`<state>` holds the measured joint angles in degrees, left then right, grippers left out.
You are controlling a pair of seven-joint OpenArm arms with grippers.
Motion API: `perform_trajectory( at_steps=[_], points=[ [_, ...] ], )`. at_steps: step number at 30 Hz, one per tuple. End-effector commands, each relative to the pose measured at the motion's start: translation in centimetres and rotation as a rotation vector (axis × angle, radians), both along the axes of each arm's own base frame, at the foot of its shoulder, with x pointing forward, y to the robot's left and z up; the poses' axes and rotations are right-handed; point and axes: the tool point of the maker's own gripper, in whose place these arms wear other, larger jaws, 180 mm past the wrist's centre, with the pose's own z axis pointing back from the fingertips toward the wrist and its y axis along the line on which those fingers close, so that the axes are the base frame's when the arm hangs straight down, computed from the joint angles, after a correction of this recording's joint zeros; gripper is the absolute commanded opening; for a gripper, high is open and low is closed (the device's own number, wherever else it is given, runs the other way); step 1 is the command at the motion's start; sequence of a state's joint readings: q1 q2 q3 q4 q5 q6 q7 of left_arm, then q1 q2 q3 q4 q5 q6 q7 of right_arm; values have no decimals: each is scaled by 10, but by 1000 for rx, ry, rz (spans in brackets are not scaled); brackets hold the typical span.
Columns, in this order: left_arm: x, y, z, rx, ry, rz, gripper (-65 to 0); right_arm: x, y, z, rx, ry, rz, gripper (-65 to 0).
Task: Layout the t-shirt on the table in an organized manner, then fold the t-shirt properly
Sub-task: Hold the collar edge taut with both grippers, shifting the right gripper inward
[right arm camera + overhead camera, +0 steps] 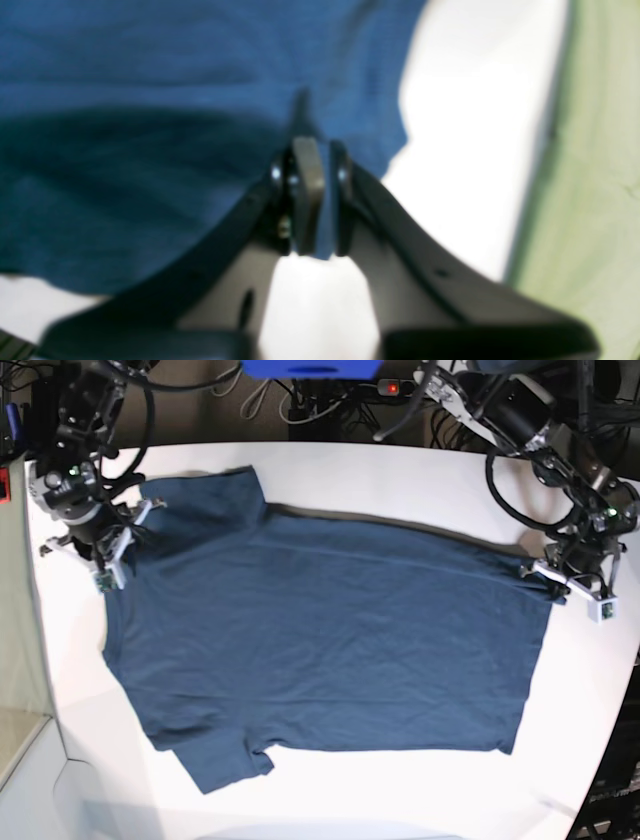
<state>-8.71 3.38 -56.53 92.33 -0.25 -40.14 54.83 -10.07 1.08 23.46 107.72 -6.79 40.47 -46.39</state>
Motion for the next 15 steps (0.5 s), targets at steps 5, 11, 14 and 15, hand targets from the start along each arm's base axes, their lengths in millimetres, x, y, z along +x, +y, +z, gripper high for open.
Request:
perform_trajectory(
  at_steps=[5, 11, 14, 15],
  points=[
    [10, 4, 16, 16, -61, 3, -646, 7, 5, 8, 2, -30, 13, -388],
    [9, 4, 15, 16, -57, 3, -646, 12, 7, 4, 17, -27, 16, -310],
    [8, 4, 14, 16, -55, 3, -646, 15, 6, -7, 34, -1, 12, -310],
    [8, 4, 14, 16, -55, 3, -646, 16, 6, -8, 36, 3, 11, -310]
  ],
)
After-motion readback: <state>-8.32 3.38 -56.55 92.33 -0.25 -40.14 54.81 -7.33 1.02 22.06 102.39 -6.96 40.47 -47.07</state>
